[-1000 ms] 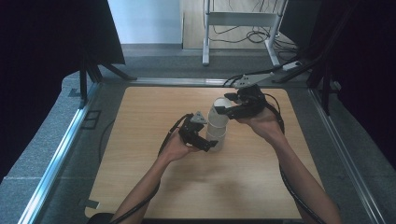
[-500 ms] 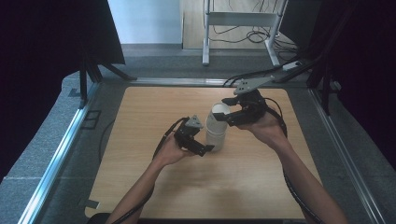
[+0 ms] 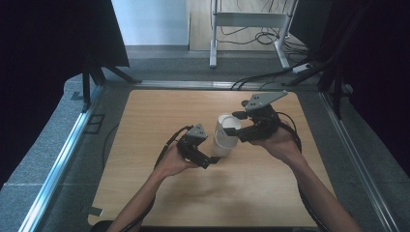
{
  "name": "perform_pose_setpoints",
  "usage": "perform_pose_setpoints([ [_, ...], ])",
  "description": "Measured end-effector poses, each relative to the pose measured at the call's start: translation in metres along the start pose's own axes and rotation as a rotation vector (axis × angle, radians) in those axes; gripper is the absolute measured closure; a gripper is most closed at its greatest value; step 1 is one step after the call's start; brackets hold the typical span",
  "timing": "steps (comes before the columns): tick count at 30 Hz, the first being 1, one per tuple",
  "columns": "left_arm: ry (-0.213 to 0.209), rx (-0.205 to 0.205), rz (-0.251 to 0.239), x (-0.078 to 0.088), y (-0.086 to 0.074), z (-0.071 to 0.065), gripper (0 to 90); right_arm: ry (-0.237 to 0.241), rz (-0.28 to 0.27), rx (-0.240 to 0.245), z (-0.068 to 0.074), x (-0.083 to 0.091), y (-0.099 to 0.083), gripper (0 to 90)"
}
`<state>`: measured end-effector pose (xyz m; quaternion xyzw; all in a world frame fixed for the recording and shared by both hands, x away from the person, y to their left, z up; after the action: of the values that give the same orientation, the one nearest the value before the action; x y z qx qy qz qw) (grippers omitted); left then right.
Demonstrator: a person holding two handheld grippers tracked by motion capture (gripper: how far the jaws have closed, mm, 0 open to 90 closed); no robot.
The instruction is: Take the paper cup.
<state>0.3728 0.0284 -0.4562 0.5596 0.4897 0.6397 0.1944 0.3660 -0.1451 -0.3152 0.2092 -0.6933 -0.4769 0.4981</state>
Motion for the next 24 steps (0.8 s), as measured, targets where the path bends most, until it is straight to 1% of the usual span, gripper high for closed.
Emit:
perform_pose_setpoints([
  [2, -0.005, -0.010, 0.002, 0.001, -0.001, -0.004, 1.1, 0.005, -0.002, 0.003, 0.003, 0.001, -0.003, 37.3],
  [6, -0.017, -0.014, 0.000, 0.003, -0.003, -0.010, 1.4, 0.023, -0.004, 0.005, 0.009, 0.001, -0.009, 37.3],
  [8, -0.021, -0.014, -0.004, 0.004, -0.005, -0.013, 1.7, 0.028, 0.003, 0.014, 0.013, 0.000, -0.014, 37.3],
  [16, -0.037, -0.015, -0.030, 0.009, -0.010, -0.020, 1.7, 0.037, 0.004, 0.010, 0.017, -0.001, -0.027, 37.3],
  [17, -0.040, -0.018, -0.032, 0.009, -0.011, -0.022, 1.7, 0.043, 0.004, 0.009, 0.018, -0.002, -0.031, 37.3],
  [19, -0.044, -0.023, -0.041, 0.009, -0.012, -0.024, 1.7, 0.041, 0.007, 0.010, 0.019, -0.002, -0.033, 37.3],
  [24, -0.056, -0.036, -0.045, 0.007, -0.014, -0.030, 1.7, 0.049, 0.006, 0.007, 0.022, -0.005, -0.044, 37.3],
])
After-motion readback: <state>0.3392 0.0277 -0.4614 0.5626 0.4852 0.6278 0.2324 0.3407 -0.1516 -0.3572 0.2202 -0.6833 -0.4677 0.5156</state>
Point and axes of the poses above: each handheld gripper's, and its own axes: x roughly backward along the jaws, y roughly out of its top, z roughly to its left, the point moved 4 cm from there along -x, roughly forward along the jaws, and after that the axes turned 6 degrees about -z, right-handed, at the moved point
